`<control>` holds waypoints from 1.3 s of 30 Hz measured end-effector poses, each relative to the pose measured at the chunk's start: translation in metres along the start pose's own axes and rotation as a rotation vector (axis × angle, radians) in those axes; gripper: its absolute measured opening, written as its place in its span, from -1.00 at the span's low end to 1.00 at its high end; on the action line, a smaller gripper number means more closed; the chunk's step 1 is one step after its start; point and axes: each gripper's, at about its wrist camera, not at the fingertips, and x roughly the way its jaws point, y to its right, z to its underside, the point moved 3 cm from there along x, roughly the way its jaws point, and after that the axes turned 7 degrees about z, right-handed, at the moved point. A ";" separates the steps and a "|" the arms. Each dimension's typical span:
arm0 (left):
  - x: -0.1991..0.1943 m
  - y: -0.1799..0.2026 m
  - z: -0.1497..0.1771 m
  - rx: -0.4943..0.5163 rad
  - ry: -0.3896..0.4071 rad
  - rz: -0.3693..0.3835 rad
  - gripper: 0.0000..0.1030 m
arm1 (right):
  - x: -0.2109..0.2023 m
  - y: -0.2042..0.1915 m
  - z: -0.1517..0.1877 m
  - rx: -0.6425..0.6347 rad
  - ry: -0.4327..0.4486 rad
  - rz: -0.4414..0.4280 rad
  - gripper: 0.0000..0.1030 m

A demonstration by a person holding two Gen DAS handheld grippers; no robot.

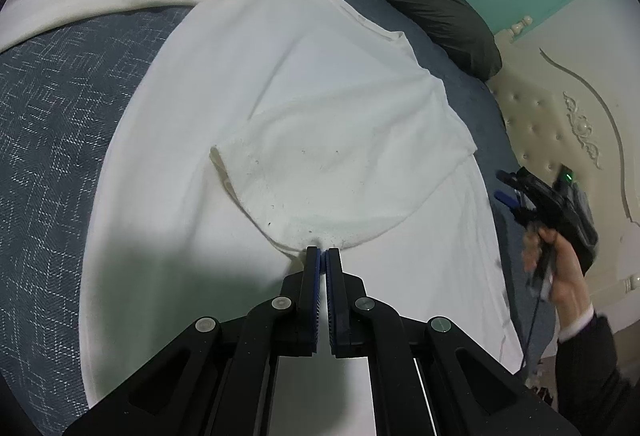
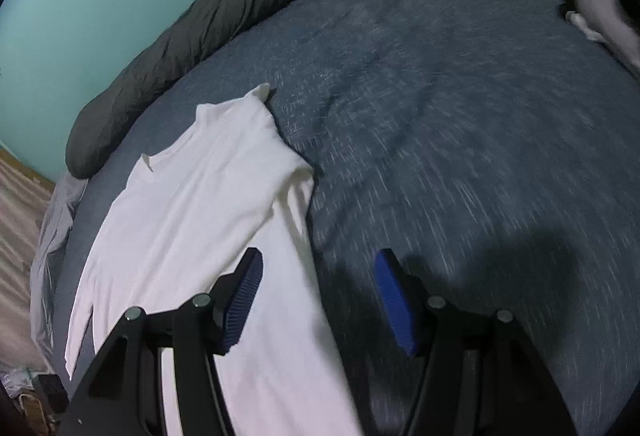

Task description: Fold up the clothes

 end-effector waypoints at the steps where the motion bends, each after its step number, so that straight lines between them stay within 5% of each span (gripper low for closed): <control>1: 0.000 0.000 0.000 0.003 0.001 0.001 -0.94 | 0.008 -0.001 -0.005 0.000 -0.016 -0.009 0.10; 13: -0.001 -0.001 0.002 0.002 -0.011 0.030 -0.94 | 0.055 -0.016 -0.039 -0.063 -0.049 0.028 -0.22; 15: -0.002 -0.001 0.002 0.003 -0.010 0.029 -0.94 | 0.060 -0.020 -0.040 -0.090 -0.059 0.044 -0.49; 23: -0.002 0.000 0.004 0.004 -0.012 0.031 -0.94 | 0.067 -0.013 -0.041 -0.060 -0.060 -0.001 -0.90; 39: -0.007 -0.001 0.005 0.006 -0.015 0.029 -0.94 | 0.072 -0.020 -0.046 -0.067 -0.038 -0.055 -0.91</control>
